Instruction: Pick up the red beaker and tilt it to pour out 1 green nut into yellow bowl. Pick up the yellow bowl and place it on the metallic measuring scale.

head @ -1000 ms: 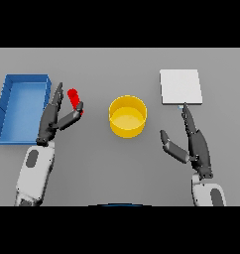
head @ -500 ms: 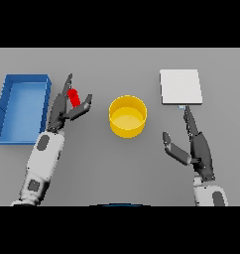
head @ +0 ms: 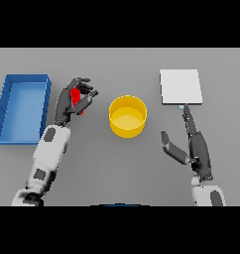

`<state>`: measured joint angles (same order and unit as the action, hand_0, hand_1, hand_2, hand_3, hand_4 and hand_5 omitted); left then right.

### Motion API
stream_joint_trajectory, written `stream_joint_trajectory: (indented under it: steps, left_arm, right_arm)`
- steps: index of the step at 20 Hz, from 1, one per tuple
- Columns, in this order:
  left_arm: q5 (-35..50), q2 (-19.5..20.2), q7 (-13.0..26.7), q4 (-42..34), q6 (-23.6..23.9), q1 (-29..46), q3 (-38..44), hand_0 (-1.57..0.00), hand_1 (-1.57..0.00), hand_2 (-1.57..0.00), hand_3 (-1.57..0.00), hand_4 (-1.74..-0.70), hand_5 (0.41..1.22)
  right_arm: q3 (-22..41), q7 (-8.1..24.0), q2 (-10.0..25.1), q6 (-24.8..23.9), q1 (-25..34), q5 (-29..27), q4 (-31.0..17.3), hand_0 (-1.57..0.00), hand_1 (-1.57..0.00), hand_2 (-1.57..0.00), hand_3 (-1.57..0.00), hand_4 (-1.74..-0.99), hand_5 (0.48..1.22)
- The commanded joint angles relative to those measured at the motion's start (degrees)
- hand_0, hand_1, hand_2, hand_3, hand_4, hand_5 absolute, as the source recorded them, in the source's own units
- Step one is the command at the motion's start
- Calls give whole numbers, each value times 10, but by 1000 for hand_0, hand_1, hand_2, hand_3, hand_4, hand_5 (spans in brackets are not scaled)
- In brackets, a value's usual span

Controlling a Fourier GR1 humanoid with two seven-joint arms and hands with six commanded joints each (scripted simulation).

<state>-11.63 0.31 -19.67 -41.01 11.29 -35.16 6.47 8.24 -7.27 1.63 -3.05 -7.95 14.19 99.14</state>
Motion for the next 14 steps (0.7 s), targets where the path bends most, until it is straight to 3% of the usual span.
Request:
stream_joint_trajectory:
  steps: [1,3,4,7,14]
  left_arm:
    - [-3,-2,-26,6,2,1,0,-932,-953,-950,-761,-1529,990]
    - [2,-8,-48,20,0,-7,6,-1162,-1176,-1173,-997,-1601,1073]
    - [4,-6,-45,22,-1,-9,9,-1244,-1255,-1253,-1111,-1572,1103]
    - [13,-11,-48,29,10,-16,17,-1403,-1409,-1408,-1336,-1654,1127]
    - [-13,27,3,-47,-2,-21,-24,-1536,-1537,-1537,-1522,-1723,1127]
  right_arm:
    - [-2,-1,3,0,-2,1,1,1,1,1,1,-1241,695]
    - [-1,4,2,3,1,-3,2,1,1,1,1,-1233,688]
    - [0,9,0,2,2,-1,-4,1,1,1,1,-1233,686]
    - [-2,18,0,-3,10,4,-7,1,1,1,1,-1207,677]
    - [4,-2,8,-13,4,29,-10,1,1,1,1,-1116,656]
